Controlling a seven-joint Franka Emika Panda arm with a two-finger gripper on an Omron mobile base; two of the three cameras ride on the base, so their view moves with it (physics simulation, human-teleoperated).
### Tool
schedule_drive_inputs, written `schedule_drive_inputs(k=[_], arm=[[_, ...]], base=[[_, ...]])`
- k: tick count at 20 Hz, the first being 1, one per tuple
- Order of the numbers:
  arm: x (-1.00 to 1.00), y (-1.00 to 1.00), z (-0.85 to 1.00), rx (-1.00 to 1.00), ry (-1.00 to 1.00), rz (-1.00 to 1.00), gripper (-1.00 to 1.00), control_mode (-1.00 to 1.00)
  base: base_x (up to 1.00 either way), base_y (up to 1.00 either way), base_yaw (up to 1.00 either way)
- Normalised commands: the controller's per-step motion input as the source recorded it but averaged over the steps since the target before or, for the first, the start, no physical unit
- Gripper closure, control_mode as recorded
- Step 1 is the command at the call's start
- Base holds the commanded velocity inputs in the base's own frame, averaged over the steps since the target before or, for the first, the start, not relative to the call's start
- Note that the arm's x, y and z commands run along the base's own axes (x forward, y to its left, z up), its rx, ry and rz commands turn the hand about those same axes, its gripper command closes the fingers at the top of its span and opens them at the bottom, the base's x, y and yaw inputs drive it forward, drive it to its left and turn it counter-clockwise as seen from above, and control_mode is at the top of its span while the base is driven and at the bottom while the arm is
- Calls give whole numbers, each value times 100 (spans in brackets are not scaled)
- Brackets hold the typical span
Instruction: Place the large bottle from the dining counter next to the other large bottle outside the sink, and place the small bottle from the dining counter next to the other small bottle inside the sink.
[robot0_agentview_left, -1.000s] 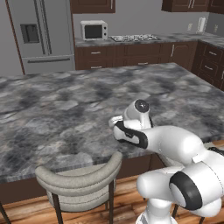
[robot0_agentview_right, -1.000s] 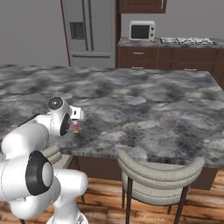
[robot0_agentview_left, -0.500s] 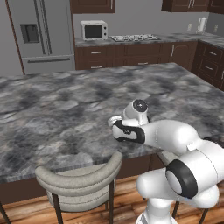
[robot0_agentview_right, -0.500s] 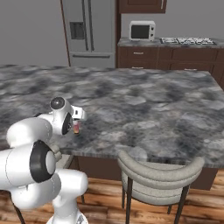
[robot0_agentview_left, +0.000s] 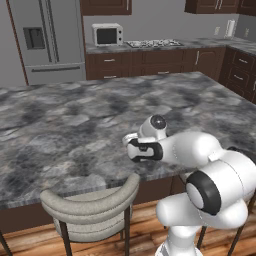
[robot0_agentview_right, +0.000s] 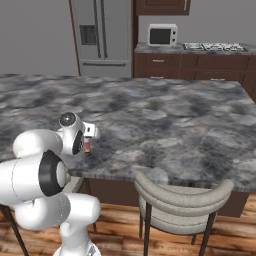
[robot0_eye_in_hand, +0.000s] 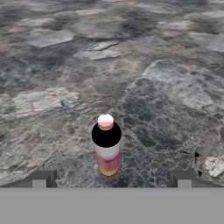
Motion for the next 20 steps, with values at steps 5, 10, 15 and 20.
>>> schedule_drive_inputs(k=[5, 10, 15, 20], arm=[[6, 5, -12, 0, 0, 0, -100, -100], [13, 1, -5, 0, 0, 0, -100, -100], [15, 0, -8, 0, 0, 0, -100, -100], [13, 1, -10, 0, 0, 0, -100, -100]], base=[[0, 0, 0], [0, 0, 0], [0, 0, 0], [0, 0, 0]])
